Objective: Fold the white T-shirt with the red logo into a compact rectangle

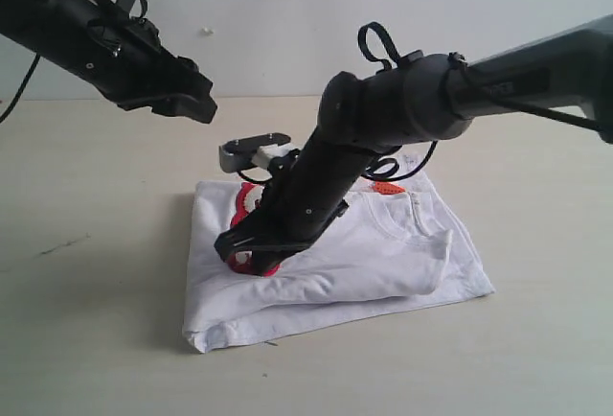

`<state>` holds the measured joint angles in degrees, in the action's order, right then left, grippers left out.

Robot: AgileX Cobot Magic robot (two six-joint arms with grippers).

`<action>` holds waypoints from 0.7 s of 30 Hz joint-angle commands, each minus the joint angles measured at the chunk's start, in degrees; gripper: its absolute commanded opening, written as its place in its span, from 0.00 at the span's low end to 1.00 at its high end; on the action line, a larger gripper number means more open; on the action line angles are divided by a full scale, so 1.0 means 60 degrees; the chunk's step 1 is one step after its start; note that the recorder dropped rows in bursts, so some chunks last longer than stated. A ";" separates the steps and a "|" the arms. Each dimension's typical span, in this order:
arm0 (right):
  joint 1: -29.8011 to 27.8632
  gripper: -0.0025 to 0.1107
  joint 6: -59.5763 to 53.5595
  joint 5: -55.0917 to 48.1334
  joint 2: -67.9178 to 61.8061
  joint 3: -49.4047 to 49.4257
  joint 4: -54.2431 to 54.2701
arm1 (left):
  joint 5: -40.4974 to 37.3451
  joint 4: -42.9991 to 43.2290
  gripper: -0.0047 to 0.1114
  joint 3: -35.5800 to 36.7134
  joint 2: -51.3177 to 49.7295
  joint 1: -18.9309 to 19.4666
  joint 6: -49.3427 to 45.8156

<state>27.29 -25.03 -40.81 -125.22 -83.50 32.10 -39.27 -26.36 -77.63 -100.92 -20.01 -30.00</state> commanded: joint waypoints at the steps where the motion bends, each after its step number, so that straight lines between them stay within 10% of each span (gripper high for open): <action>1: -0.0302 0.03 0.0185 -0.0011 0.0841 -0.0225 -0.0263 | 0.0104 0.0073 0.49 0.0442 0.0108 0.0012 0.0015; 12: -0.3338 0.41 0.2102 0.0038 0.3192 0.2203 -0.2173 | 0.0065 -0.0590 0.49 0.1702 -0.0016 -0.0697 -0.1273; 21: -0.3939 0.42 0.1112 0.1250 0.2597 0.3680 -0.0825 | 0.0459 0.0197 0.49 0.1958 -0.0780 -0.2012 -0.1382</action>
<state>3.88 -16.88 -34.72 -108.05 -62.23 25.84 -38.68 -27.04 -66.14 -104.63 -31.13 -39.63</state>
